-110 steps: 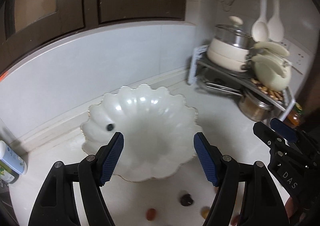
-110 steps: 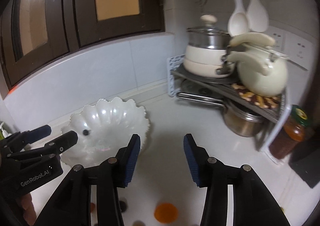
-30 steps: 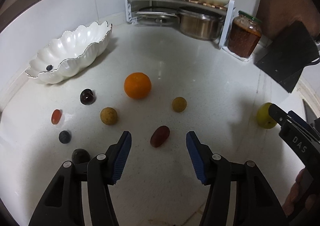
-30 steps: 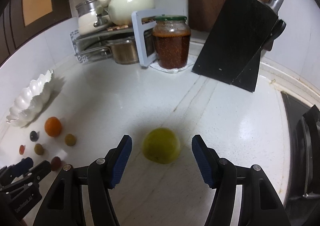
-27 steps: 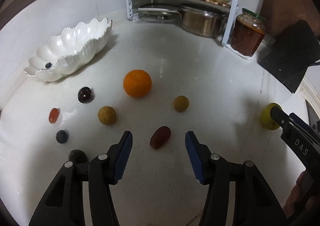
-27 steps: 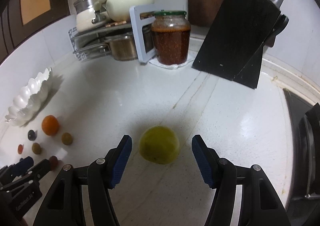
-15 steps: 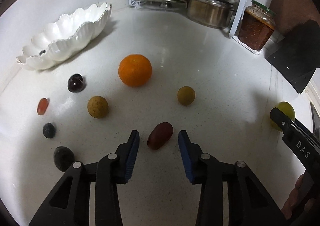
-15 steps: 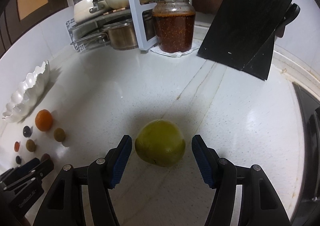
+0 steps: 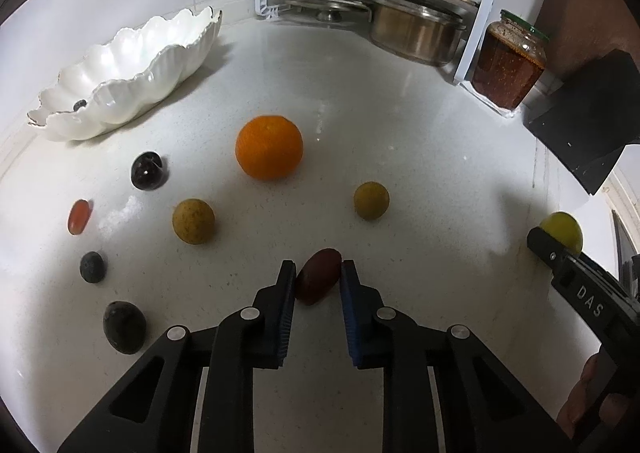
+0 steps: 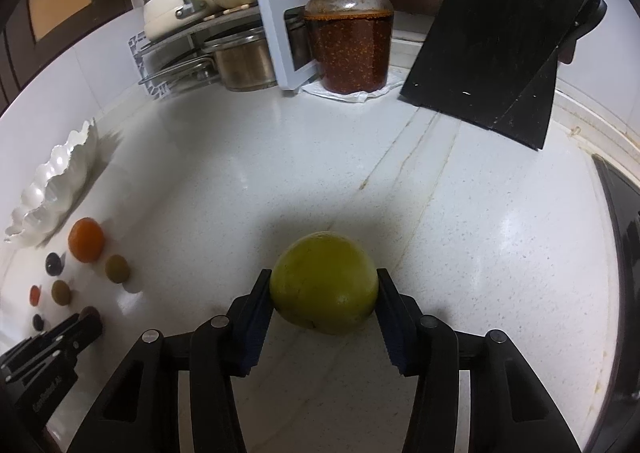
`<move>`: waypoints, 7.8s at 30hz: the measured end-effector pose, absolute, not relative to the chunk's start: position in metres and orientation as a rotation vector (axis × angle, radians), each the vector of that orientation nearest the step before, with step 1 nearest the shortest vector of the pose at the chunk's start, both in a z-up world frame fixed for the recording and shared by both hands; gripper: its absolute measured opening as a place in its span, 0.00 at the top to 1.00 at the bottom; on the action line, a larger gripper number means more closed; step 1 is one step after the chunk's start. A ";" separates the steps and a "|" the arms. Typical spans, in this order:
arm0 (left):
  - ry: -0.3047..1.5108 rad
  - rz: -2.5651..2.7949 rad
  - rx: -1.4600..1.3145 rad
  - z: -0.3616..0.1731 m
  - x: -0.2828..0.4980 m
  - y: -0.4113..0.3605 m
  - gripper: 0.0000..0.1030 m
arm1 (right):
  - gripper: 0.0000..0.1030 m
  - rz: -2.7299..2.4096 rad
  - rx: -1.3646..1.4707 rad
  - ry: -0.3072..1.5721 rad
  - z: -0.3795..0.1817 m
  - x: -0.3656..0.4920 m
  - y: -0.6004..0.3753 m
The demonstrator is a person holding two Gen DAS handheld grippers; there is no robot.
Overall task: Organize fruits
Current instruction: 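Lift and carry the red plum and green fruit over the bowl, then open left tool to drop the red plum into the bowl while right tool releases the green fruit, then move both tools back from the bowl toward the fruits on the counter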
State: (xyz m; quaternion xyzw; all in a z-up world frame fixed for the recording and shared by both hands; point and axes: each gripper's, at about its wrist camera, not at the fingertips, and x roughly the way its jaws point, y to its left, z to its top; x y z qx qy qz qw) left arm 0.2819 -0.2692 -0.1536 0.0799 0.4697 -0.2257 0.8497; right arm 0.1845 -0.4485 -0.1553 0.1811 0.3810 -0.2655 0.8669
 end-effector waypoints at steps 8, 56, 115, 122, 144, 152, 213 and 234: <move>0.949 -0.486 0.130 -0.137 0.280 -0.259 0.78 | 0.51 -0.494 0.295 0.780 -0.140 0.188 -0.424; 0.624 -0.257 -0.037 -0.019 0.304 -0.103 0.78 | 0.51 -0.031 0.149 0.619 -0.034 0.286 -0.265; 1.006 -0.224 0.103 -0.067 0.586 -0.108 0.78 | 0.51 0.032 -0.047 1.013 -0.070 0.578 -0.226; 1.071 -0.221 0.129 -0.089 0.603 -0.114 0.78 | 0.51 0.023 -0.045 1.092 -0.094 0.597 -0.230; 1.053 -0.153 0.175 -0.077 0.587 -0.105 0.45 | 0.43 -0.033 -0.062 1.118 -0.090 0.586 -0.235; 0.891 -0.170 0.167 -0.031 0.539 -0.099 0.43 | 0.43 -0.023 -0.032 0.998 -0.048 0.542 -0.234; 0.691 -0.339 0.050 0.015 0.297 -0.113 0.42 | 0.43 -0.085 0.002 0.641 0.009 0.278 -0.273; 0.746 -0.262 0.114 -0.046 0.274 -0.137 0.42 | 0.43 -0.144 0.009 0.728 -0.053 0.257 -0.302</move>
